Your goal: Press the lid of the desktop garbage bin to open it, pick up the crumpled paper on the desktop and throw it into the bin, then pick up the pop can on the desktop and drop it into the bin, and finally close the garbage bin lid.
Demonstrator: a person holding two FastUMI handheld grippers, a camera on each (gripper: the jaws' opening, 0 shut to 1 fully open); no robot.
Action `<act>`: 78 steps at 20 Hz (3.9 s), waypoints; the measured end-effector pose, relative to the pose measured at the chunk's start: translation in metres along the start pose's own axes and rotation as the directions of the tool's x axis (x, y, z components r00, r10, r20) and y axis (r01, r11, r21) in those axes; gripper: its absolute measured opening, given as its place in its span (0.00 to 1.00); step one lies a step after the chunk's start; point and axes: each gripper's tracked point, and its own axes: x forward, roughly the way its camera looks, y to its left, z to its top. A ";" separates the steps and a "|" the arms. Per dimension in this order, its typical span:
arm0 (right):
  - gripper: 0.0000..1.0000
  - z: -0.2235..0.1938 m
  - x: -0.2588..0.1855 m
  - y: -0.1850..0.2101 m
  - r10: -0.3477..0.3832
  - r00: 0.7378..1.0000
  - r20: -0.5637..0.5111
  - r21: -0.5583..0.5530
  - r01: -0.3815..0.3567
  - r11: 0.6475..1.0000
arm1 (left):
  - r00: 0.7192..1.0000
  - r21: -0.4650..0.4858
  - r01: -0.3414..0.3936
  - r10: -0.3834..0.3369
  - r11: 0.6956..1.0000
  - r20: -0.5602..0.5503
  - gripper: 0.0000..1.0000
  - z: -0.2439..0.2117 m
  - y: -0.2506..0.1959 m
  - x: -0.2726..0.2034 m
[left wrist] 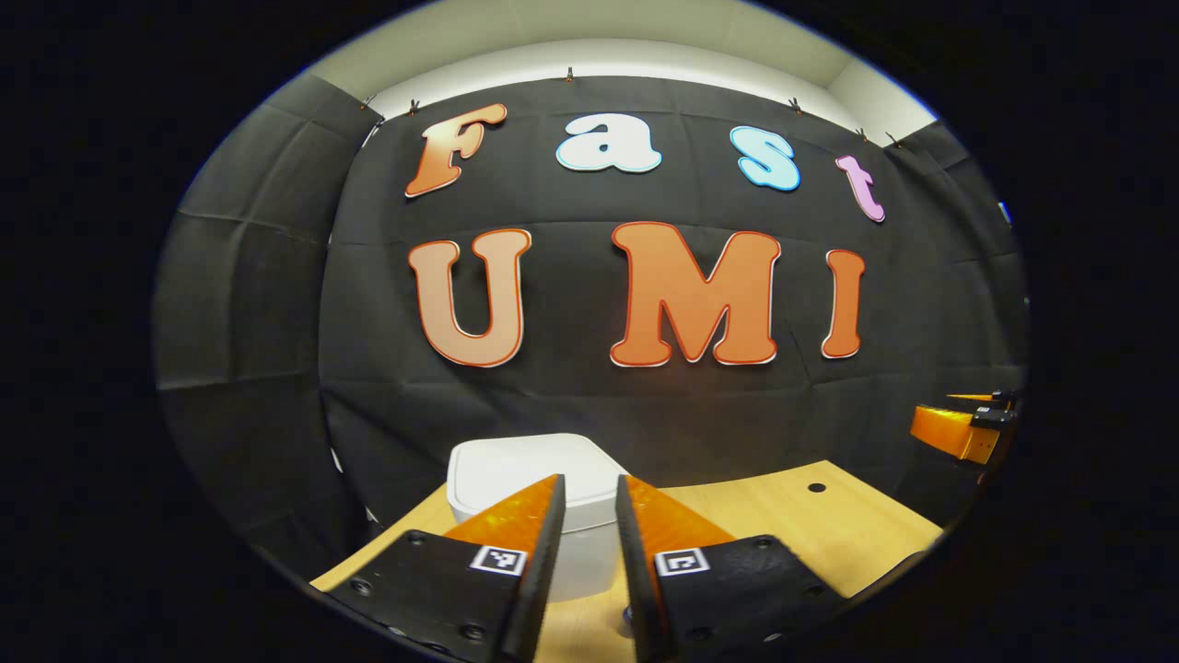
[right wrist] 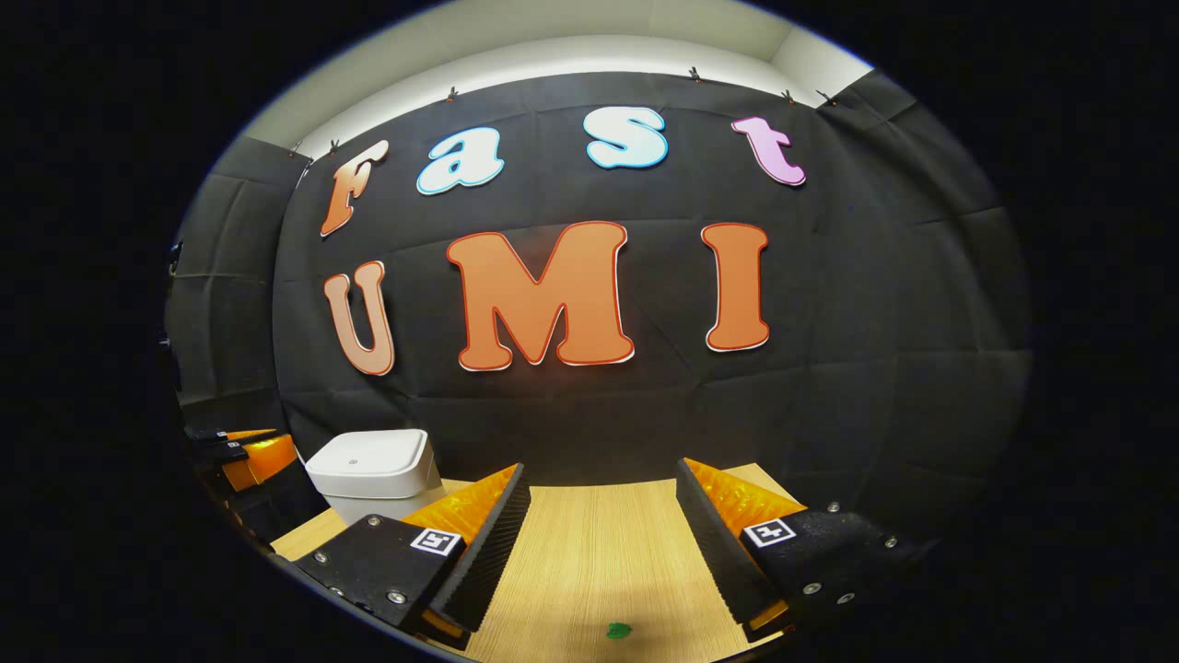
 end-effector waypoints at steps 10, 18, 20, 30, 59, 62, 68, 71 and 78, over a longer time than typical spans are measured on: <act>0.96 -0.001 0.008 0.003 0.016 1.000 -0.021 0.026 -0.015 1.000 | 0.990 -0.007 0.091 -0.091 0.996 -0.106 0.00 -0.007 -0.006 0.018; 1.00 -0.006 0.015 0.005 0.022 0.999 -0.036 0.004 -0.022 1.000 | 0.962 -0.023 0.127 -0.129 0.992 -0.240 0.00 0.009 0.019 0.066; 0.95 -0.008 0.018 0.002 0.018 0.999 -0.041 -0.001 -0.018 1.000 | 0.950 -0.012 0.145 -0.142 0.989 -0.277 0.00 0.011 0.026 0.085; 0.96 -0.013 0.031 -0.013 -0.021 0.998 -0.062 0.010 0.022 1.000 | 0.829 -0.080 0.233 -0.241 0.969 -0.504 0.00 -0.038 0.036 0.144; 0.96 -0.013 0.031 -0.007 -0.001 0.996 -0.084 0.062 0.006 0.998 | 0.969 -0.070 0.161 -0.171 0.984 -0.179 0.00 0.019 0.027 0.106; 0.95 -0.008 0.025 0.009 0.046 0.997 -0.061 -0.038 -0.049 0.998 | 0.982 -0.057 0.161 -0.165 0.985 -0.088 0.00 0.041 0.016 0.088; 0.95 -0.011 0.018 0.005 0.036 0.998 -0.057 -0.046 -0.039 0.998 | 0.990 -0.065 0.140 -0.140 0.988 -0.004 0.00 0.043 0.004 0.054; 0.95 -0.016 0.017 -0.001 0.026 0.997 -0.073 -0.029 -0.028 0.999 | 0.990 -0.078 0.142 -0.143 0.987 -0.003 0.00 0.035 -0.002 0.046; 0.96 -0.021 0.015 -0.010 0.007 0.996 -0.088 -0.013 -0.009 1.000 | 0.989 -0.079 0.145 -0.147 0.986 -0.026 0.56 0.023 -0.012 0.040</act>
